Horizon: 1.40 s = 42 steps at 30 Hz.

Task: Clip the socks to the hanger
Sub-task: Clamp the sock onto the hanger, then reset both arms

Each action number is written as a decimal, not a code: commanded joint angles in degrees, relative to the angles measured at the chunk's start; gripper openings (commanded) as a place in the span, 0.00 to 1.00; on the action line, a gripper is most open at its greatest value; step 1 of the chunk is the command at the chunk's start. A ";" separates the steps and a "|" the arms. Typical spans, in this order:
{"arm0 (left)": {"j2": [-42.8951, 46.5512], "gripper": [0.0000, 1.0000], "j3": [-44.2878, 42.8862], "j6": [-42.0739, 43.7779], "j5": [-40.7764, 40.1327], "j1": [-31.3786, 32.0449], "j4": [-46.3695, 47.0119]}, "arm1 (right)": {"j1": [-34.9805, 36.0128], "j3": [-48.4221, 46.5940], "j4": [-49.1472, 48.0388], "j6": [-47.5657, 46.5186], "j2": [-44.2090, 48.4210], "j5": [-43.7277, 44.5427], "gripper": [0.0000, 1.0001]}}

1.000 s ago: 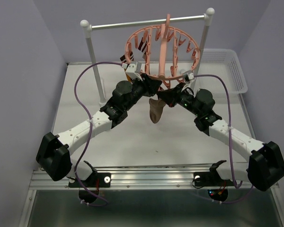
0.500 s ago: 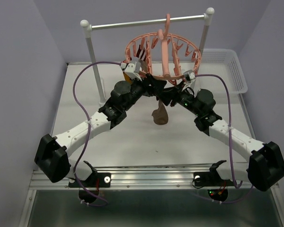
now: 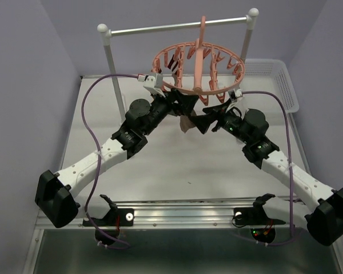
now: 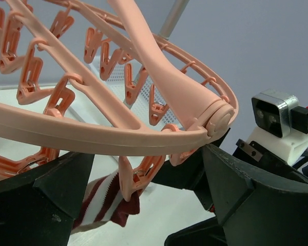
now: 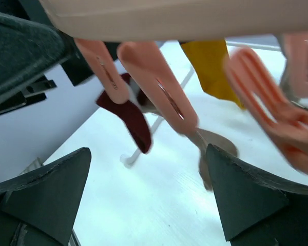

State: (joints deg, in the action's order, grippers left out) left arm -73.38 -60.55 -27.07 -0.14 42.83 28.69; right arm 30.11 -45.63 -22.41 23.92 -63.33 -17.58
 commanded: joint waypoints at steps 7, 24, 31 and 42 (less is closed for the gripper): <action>7.90 0.99 1.66 5.18 -0.91 0.15 -4.94 | 0.57 -3.59 28.99 -5.02 10.77 29.16 1.00; 20.56 0.99 5.63 -0.26 -32.10 -0.03 -25.07 | -0.57 -2.45 43.41 -1.69 14.38 58.34 1.00; 20.82 0.99 2.81 -8.17 -39.06 -3.97 -38.16 | -30.16 -3.59 44.65 6.04 7.01 38.36 1.00; 20.75 0.99 5.54 -12.39 -30.10 -25.14 -42.49 | -37.75 -6.23 45.00 10.44 0.74 39.89 1.00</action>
State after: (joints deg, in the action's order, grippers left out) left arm -52.21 -54.89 -38.04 -32.38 21.50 -12.38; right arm -7.42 -48.10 22.76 32.49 -64.62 19.62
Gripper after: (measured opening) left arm 0.990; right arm 0.995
